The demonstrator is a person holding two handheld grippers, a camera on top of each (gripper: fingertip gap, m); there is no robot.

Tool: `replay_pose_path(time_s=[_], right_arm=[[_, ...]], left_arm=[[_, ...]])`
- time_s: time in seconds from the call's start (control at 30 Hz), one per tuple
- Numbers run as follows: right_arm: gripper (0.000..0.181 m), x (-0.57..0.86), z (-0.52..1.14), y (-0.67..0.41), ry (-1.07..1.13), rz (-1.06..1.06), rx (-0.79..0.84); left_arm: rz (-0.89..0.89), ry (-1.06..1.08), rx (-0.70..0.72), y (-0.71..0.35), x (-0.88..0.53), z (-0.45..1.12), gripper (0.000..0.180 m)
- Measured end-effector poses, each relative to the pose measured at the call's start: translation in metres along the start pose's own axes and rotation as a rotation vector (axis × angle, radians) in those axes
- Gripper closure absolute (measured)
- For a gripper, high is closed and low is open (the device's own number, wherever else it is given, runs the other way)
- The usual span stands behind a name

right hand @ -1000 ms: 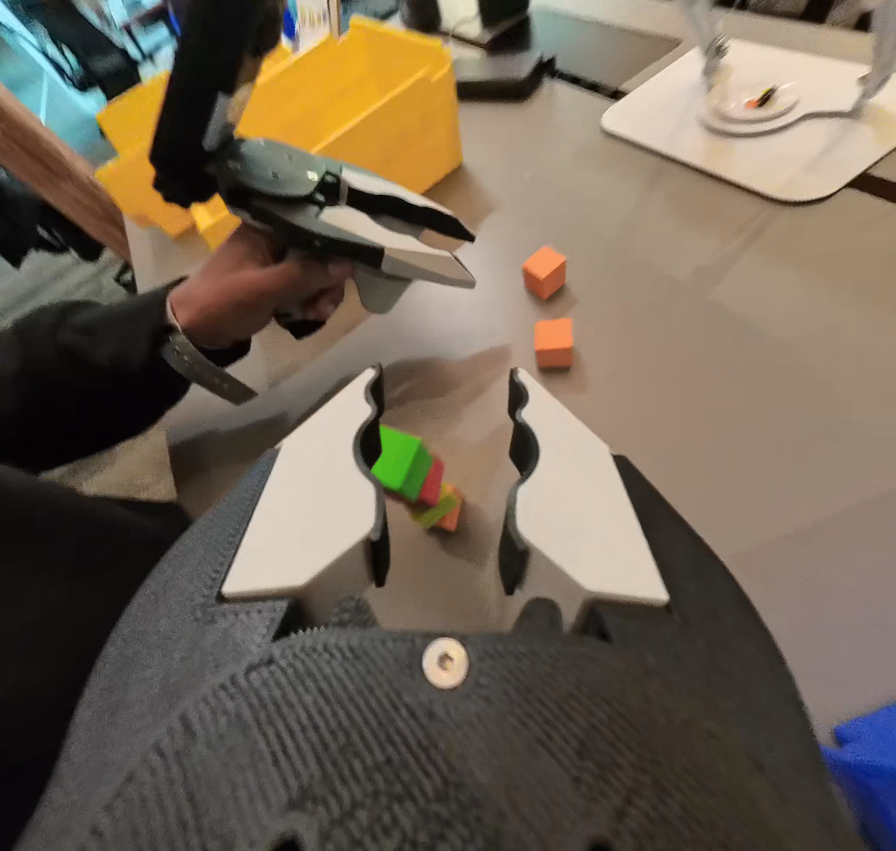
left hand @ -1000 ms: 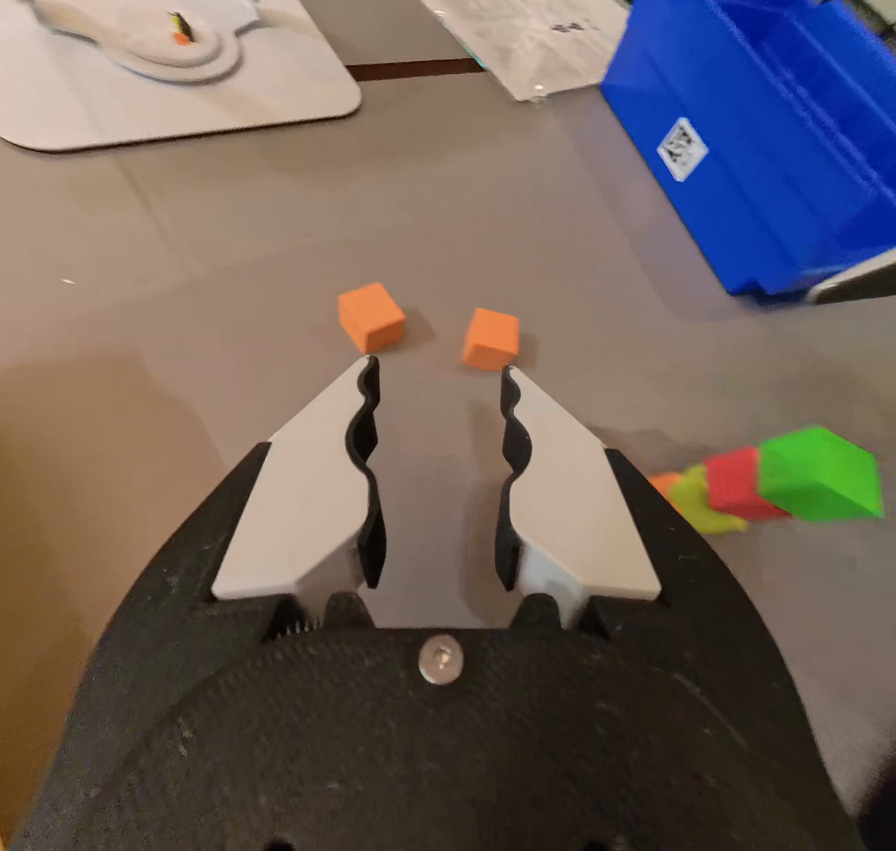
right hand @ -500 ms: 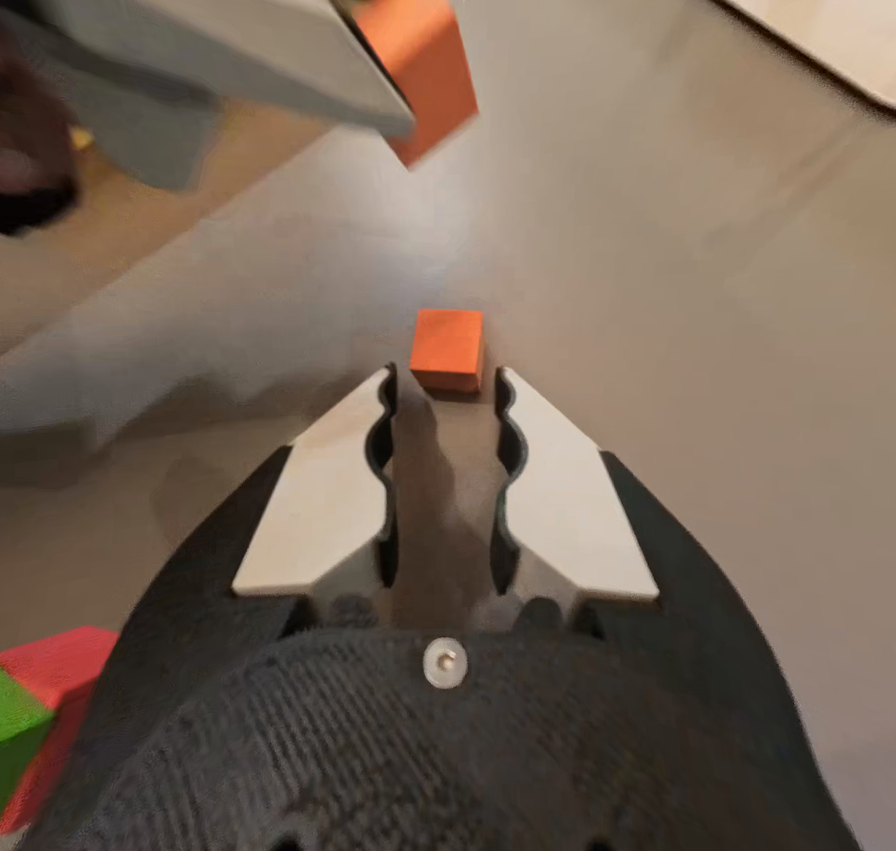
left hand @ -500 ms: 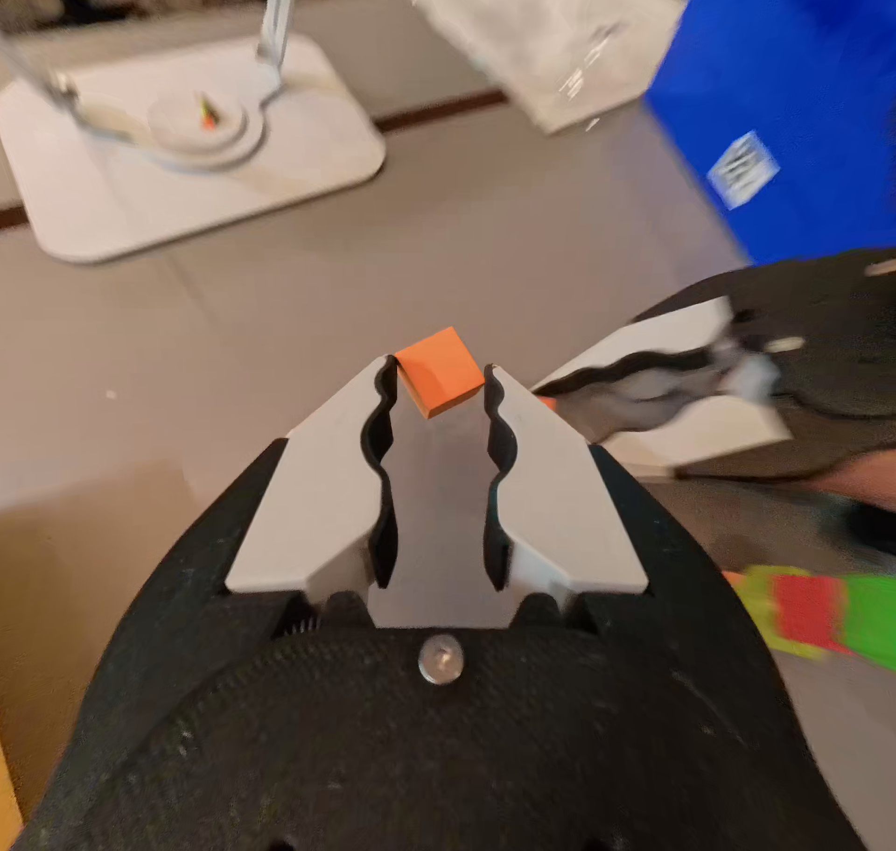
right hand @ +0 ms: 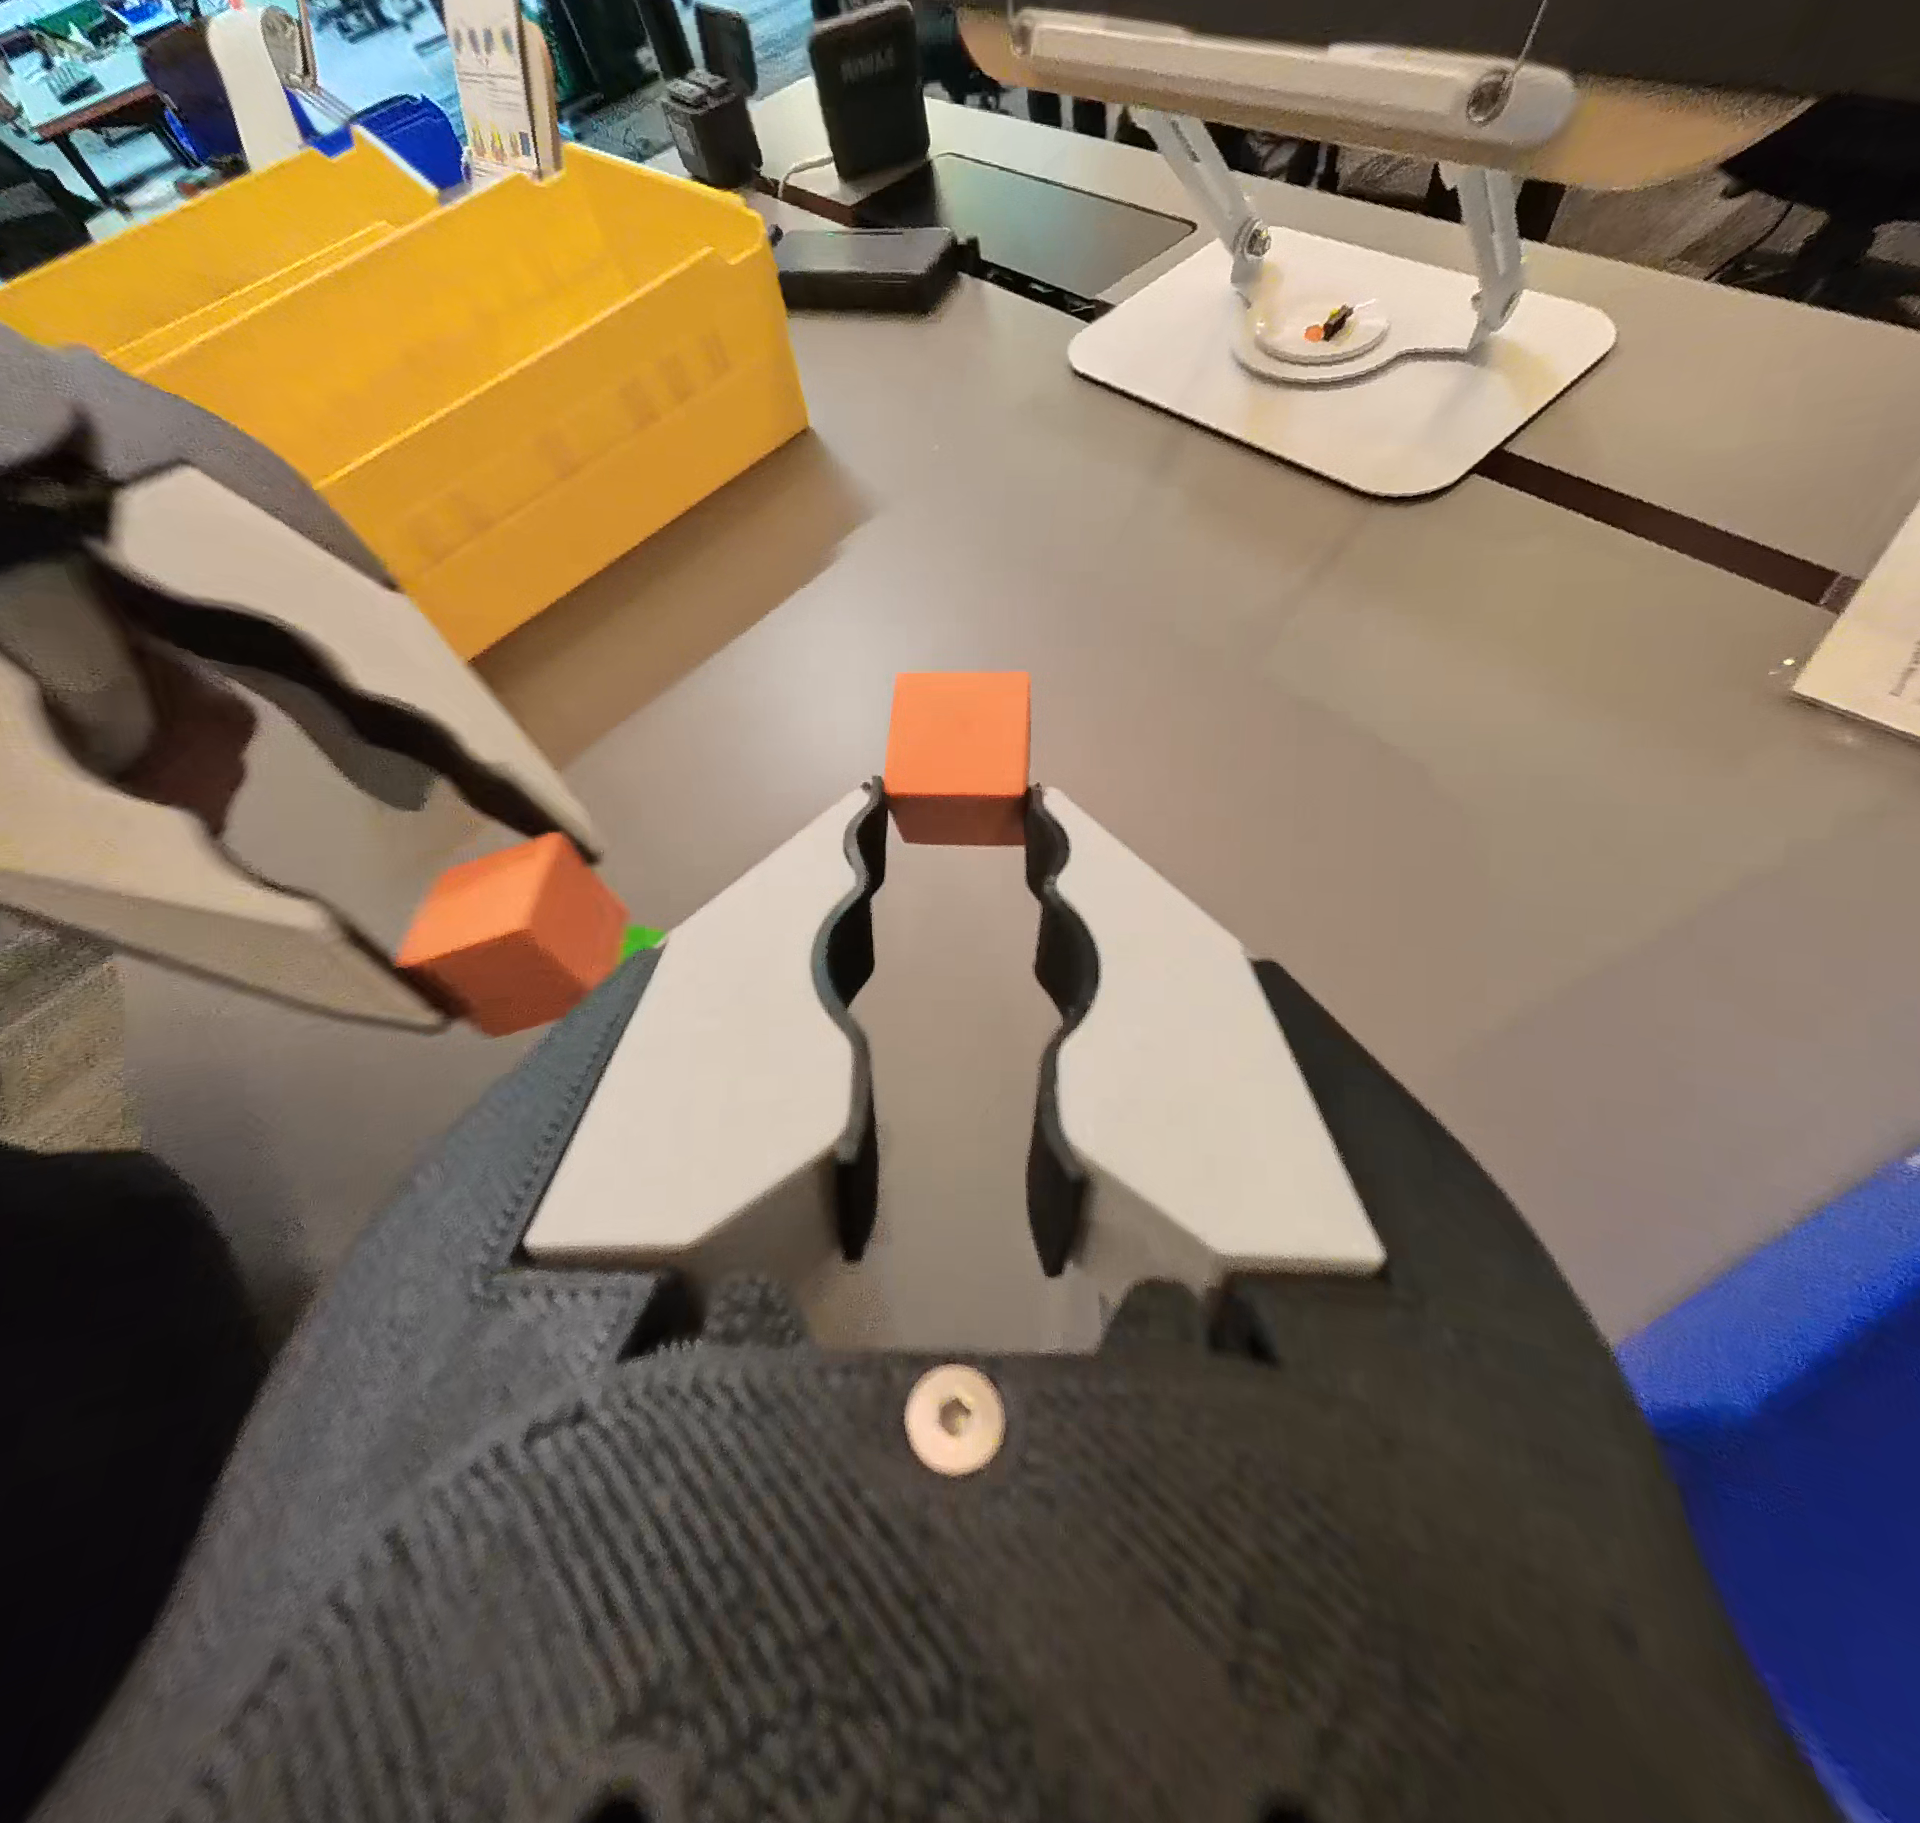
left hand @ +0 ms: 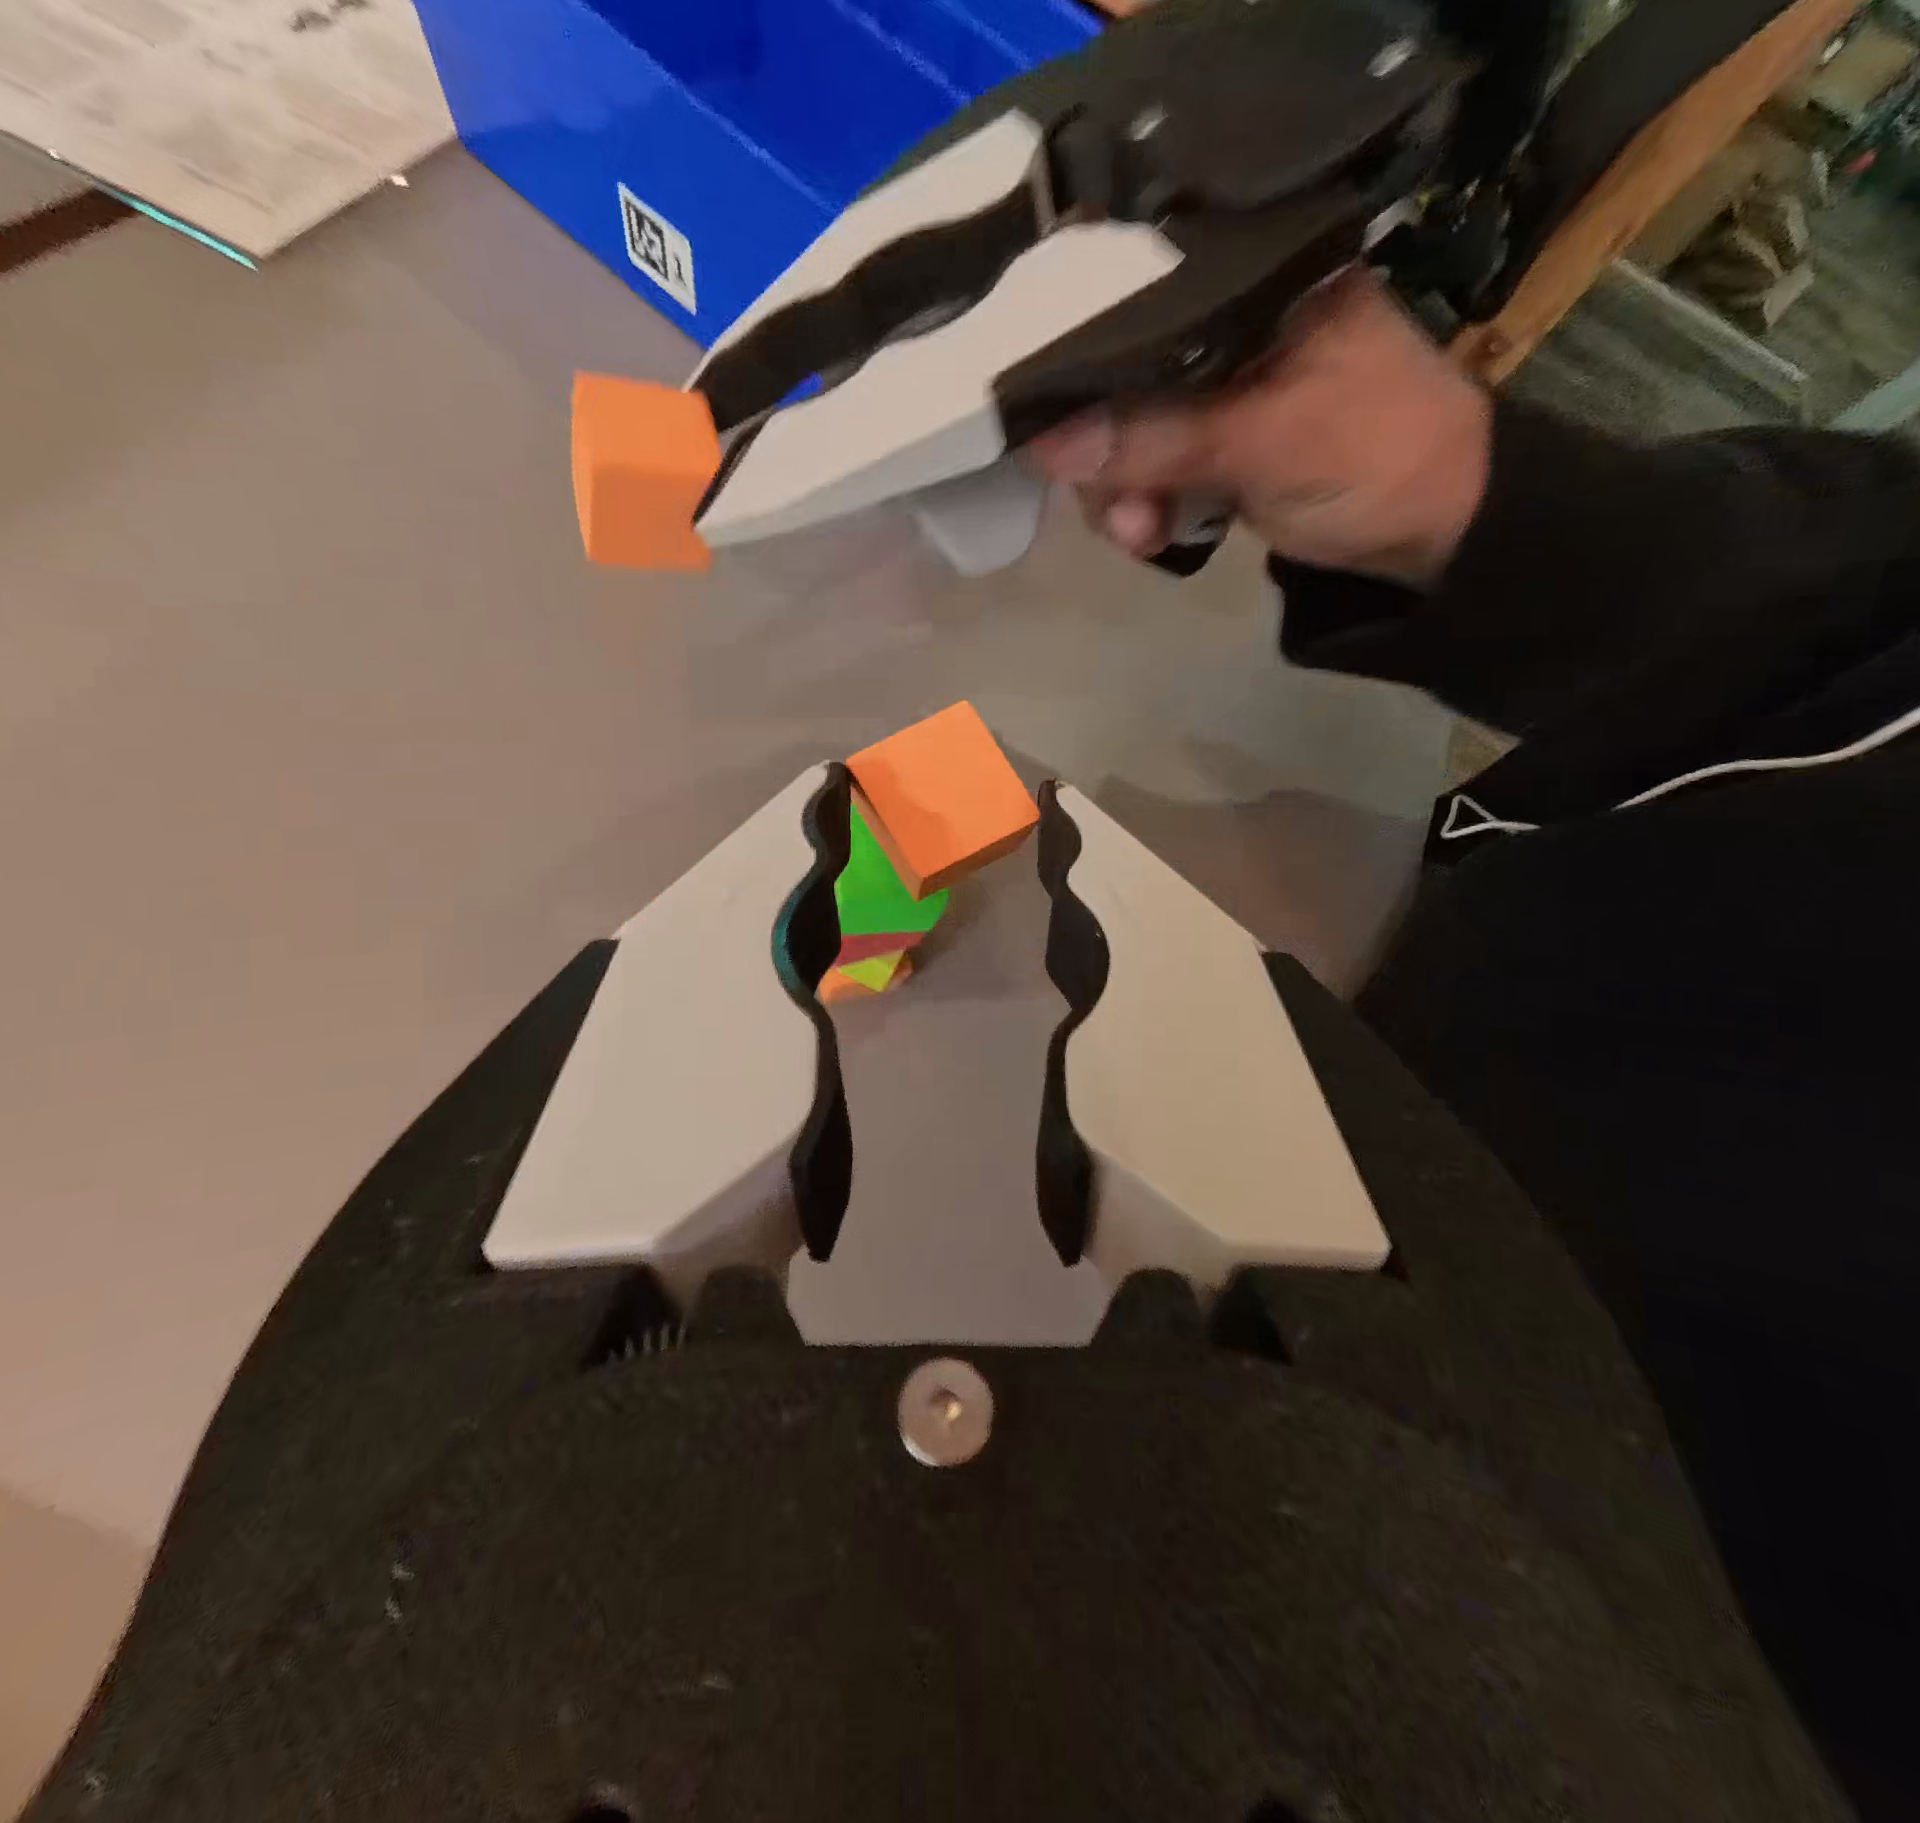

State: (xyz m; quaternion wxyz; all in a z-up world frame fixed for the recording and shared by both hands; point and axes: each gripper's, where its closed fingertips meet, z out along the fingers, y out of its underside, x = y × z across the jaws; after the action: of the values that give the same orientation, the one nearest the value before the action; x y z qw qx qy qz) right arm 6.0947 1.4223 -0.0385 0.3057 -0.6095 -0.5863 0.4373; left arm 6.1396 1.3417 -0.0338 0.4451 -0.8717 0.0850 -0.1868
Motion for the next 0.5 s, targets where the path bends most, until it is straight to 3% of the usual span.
replay_pose_path(time_s=[0.33, 0.5], right_arm=[[0.156, -0.048, -0.041, -0.001, -0.039, -0.075, -0.041], [0.156, -0.062, -0.042, -0.007, -0.083, -0.090, -0.043]], left_arm=[[-0.008, -0.068, 0.004, 0.011, -0.009, 0.009, 0.146], [-0.051, -0.046, 0.002, 0.018, -0.010, 0.014, 0.127]])
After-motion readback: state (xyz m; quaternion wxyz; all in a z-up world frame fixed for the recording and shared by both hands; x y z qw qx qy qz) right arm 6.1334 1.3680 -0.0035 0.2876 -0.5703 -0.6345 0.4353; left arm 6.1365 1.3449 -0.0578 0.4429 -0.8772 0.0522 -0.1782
